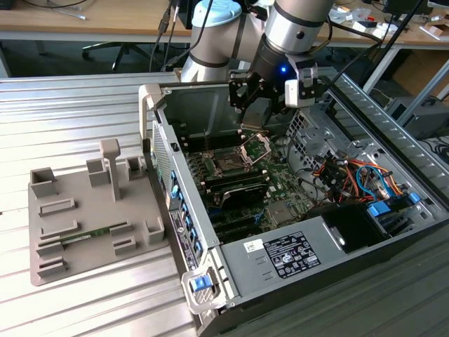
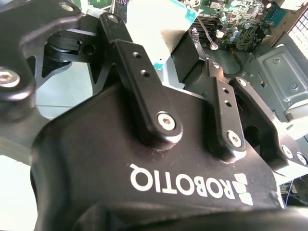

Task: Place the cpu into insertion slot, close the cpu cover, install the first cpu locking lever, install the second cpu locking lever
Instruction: 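Place the cpu into insertion slot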

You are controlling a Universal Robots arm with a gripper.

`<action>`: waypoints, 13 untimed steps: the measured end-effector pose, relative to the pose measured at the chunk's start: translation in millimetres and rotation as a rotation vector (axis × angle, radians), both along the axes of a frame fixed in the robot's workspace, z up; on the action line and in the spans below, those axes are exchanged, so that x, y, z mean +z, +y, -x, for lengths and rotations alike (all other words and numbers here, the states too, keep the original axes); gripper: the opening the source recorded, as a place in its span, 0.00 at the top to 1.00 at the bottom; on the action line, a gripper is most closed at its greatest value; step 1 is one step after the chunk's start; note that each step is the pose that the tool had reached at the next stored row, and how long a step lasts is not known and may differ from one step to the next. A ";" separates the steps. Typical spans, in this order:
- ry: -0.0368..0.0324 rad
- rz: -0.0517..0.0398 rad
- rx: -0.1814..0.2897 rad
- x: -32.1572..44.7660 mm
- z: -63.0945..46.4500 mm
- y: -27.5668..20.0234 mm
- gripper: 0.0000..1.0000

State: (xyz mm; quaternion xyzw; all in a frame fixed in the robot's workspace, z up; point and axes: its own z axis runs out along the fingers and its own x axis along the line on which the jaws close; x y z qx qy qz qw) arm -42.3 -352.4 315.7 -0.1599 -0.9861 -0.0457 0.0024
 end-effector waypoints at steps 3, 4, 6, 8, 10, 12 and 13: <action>0.0000 0.0000 -0.004 -0.7 0.0 0.0 0.46; 0.0000 0.0000 -0.007 -1.3 0.0 0.0 0.46; 0.0000 -0.0001 -0.008 -1.4 0.0 0.0 0.46; 0.0000 -0.0001 -0.012 -2.2 0.0 0.0 0.46; 0.0000 0.0000 -0.016 -2.8 0.0 0.0 0.46; 0.0000 0.0000 -0.017 -3.1 0.0 0.0 0.46; 0.0000 0.0000 -0.027 -5.7 0.0 0.0 0.46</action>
